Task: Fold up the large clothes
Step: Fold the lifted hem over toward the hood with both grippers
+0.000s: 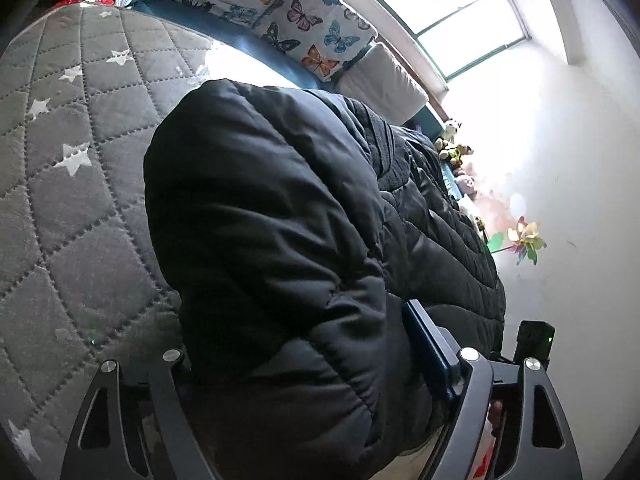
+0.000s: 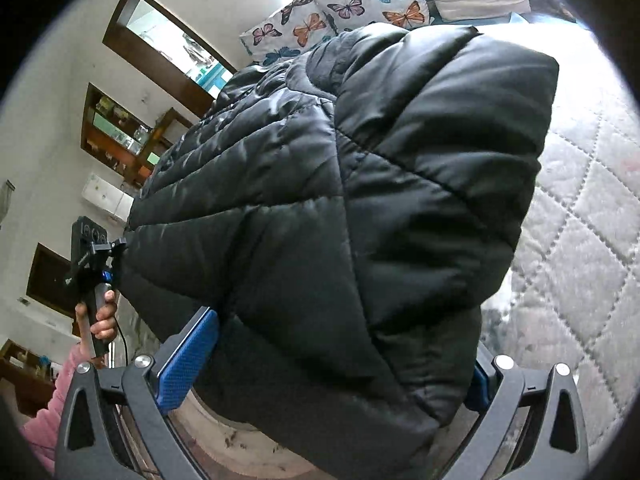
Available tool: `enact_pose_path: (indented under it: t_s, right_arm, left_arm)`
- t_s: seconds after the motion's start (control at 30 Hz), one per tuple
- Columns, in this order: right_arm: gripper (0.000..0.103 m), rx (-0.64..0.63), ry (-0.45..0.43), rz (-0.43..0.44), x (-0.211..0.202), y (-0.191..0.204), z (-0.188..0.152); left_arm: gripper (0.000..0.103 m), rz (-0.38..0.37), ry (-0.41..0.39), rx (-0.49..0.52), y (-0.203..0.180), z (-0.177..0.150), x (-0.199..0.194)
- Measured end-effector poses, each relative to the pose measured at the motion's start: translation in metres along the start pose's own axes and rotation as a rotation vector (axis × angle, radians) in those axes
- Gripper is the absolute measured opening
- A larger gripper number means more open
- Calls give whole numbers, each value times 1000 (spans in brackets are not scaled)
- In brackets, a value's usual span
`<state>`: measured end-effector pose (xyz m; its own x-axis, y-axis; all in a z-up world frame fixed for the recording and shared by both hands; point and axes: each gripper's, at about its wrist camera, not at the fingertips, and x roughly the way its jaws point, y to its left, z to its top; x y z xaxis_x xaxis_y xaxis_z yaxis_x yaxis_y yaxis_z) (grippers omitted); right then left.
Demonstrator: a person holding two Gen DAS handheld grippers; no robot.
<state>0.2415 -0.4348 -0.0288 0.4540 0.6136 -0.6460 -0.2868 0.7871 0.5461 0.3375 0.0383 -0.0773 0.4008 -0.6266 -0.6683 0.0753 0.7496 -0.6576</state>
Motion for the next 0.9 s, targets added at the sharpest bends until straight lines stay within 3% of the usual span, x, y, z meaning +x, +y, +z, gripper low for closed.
enact_pose_path:
  t_s: [0.07, 0.4, 0.9]
  right_arm:
    - [103, 36, 1, 29, 2, -4, 3]
    - [103, -80, 97, 7, 4, 14, -10]
    - [103, -92, 79, 32, 17, 10, 12]
  left_arm:
    - [86, 5, 21, 0, 0, 2, -1]
    - [87, 20, 50, 24, 8, -5, -11]
    - [89, 210, -48, 168, -23, -12, -14]
